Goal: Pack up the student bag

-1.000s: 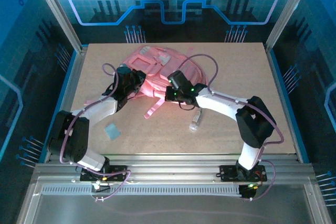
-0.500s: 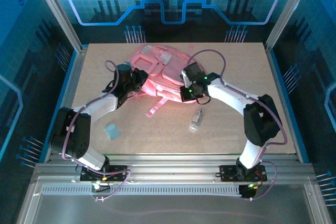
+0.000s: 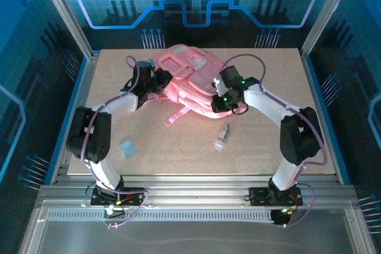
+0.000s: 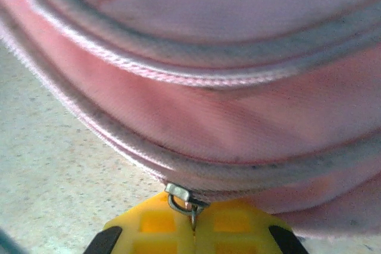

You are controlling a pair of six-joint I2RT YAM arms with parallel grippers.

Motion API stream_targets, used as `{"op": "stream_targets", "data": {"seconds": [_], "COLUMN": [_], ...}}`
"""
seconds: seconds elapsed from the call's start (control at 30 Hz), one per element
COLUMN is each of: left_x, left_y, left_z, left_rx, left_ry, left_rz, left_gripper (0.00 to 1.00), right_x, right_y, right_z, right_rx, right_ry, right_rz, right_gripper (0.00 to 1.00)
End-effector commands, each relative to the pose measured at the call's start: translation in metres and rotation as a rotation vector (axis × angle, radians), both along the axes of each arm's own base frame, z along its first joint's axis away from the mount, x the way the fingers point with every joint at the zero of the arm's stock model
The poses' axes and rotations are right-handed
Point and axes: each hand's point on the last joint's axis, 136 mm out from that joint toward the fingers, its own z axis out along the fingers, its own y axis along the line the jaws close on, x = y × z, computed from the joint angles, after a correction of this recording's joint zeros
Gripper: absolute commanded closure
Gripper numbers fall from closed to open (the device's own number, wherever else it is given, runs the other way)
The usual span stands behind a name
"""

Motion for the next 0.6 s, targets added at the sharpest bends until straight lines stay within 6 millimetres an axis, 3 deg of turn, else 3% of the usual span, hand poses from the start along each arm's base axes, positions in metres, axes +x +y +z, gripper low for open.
{"op": "stream_targets", "data": {"seconds": [0.0,0.07,0.1,0.23,0.4,0.57], "left_x": [0.041,0.045,0.044,0.025,-0.021,-0.054], "left_y": [0.009,0.006,0.004,0.010,0.016,0.006], "left_z": [0.025,0.023,0.025,0.028,0.015,-0.005], "left_rx": [-0.022,-0.045,-0.048,-0.022,-0.073,-0.143], "left_ry": [-0.105,-0.089,-0.091,-0.051,0.015,0.057], "left_rz": [-0.028,-0.033,-0.039,-0.033,0.006,0.045], "left_gripper": [0.53,0.10,0.01,0.01,0.01,0.02], "right_x": [-0.031,-0.027,-0.024,-0.007,0.015,0.015], "right_y": [0.024,0.044,0.053,0.086,0.131,0.162], "right_z": [0.003,0.008,0.011,0.024,0.044,0.065], "right_rx": [0.158,0.232,0.261,0.352,0.458,0.529], "right_ry": [0.138,0.132,0.125,0.097,0.071,0.062], "right_rz": [0.054,0.073,0.085,0.121,0.182,0.243], "right_gripper": [1.00,1.00,1.00,1.00,1.00,1.00]}}
